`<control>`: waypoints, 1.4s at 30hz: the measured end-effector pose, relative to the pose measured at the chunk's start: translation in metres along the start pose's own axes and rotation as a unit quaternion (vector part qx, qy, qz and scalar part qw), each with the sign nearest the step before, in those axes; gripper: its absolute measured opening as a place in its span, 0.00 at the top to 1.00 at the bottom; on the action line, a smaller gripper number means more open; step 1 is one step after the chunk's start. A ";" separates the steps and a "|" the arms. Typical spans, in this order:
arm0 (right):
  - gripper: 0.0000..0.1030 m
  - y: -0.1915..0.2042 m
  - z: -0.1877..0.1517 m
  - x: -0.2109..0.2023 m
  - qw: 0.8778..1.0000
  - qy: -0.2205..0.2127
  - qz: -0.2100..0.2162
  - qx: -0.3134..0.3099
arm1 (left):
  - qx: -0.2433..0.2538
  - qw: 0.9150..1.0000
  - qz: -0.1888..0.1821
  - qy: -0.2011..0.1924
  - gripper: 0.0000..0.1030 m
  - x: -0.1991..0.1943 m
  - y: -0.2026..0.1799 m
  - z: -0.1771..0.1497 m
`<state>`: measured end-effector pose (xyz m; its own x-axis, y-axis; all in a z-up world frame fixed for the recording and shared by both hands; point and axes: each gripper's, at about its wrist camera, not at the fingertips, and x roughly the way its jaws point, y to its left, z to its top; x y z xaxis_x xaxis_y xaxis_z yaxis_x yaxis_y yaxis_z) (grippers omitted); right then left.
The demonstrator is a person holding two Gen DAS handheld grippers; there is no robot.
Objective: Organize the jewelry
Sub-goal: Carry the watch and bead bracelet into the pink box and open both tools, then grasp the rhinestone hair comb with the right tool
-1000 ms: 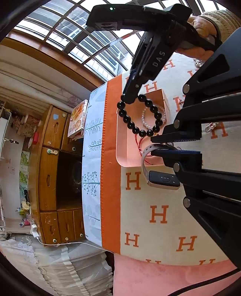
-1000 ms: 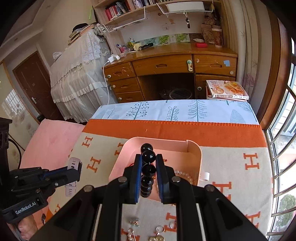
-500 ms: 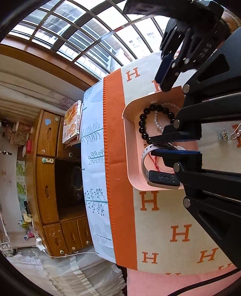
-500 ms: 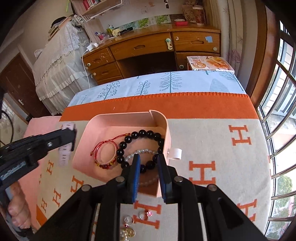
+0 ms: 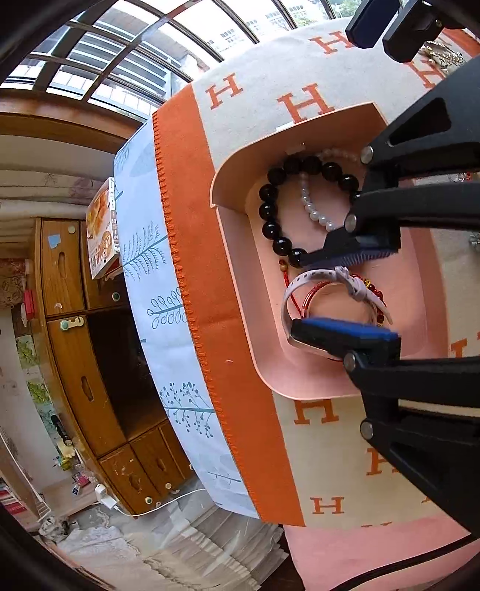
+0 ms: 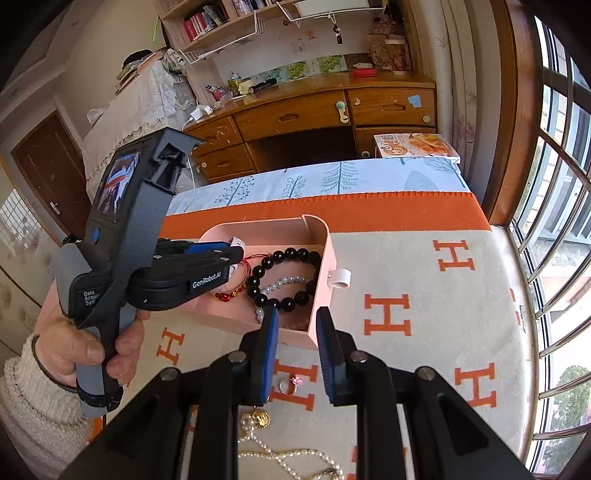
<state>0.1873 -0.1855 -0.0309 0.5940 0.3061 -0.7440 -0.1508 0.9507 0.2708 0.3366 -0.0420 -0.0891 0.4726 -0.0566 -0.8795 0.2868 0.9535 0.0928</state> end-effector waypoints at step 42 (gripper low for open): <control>0.79 -0.044 -0.090 -0.084 0.999 0.021 0.010 0.046 | -0.020 0.997 -0.052 -0.061 0.29 -0.121 -0.033 -0.151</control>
<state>0.0729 -0.2488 -0.0347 0.5573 0.3280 -0.7628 -0.0876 0.9368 0.3388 0.1442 -0.0220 -0.0562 0.5404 -0.1881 -0.8201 0.3070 0.9516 -0.0160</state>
